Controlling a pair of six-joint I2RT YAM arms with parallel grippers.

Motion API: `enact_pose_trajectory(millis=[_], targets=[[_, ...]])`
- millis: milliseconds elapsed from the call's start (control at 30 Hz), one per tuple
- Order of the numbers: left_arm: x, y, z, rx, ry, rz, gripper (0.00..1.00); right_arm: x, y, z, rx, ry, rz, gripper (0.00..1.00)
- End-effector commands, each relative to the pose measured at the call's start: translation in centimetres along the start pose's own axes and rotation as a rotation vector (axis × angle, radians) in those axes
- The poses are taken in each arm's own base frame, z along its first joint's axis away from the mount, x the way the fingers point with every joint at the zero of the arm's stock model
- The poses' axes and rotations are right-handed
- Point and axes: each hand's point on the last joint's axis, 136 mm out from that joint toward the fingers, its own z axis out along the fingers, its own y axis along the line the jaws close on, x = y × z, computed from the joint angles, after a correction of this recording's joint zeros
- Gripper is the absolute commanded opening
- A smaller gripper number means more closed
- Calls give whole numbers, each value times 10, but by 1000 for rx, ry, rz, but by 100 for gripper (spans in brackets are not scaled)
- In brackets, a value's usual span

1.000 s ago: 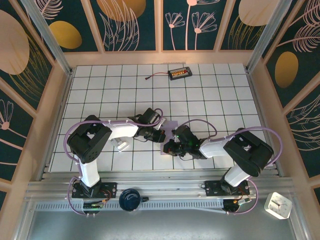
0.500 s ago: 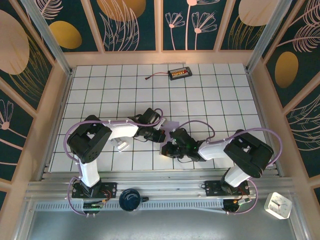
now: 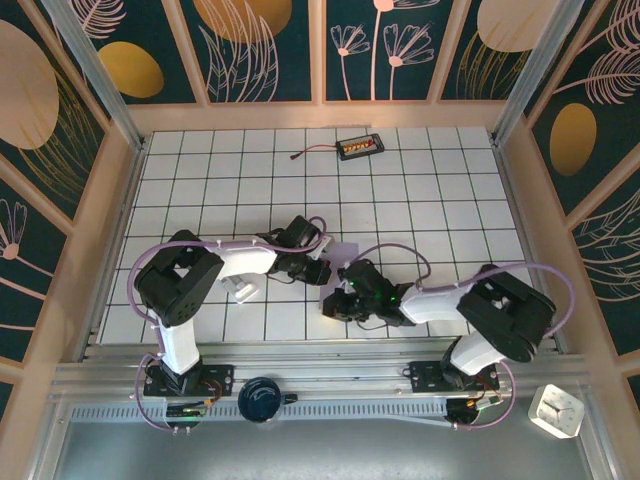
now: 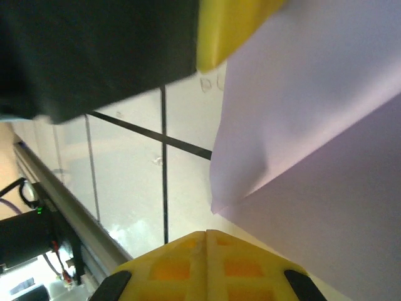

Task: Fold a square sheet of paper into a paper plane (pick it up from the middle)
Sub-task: Fold the triangle a second time at the center of the table.

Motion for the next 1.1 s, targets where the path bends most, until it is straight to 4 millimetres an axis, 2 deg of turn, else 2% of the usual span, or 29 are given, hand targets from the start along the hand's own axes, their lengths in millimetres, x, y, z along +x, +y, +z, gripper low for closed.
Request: enact_pose_trajectory(millis=[0,133,267,400,433,567,633,833,1067], targets=[[57,60,14,-229,177,-71,0,-13,-1,-21,-30,-60,-12,0],[56,59,16,-222,177,-74,0,-21,-25,-30,13,-98,27,0],[50,55,14,-213,167,-73,0,-26,-40,-30,54,-111,50,0],[48,52,12,-203,161,-78,0,-22,-55,-25,103,-87,77,0],[37,46,11,-188,138,-70,0,-20,-60,-24,117,-81,85,0],[25,35,7,-151,106,-73,1,-10,-75,-24,164,-56,113,0],[18,27,3,-127,83,-74,3,-7,-79,-24,175,-49,122,0],[-4,4,-10,-49,16,-72,20,0,-87,-26,197,-41,133,0],[-19,-5,-32,-56,-61,-62,36,2,-90,-26,205,-36,136,0]])
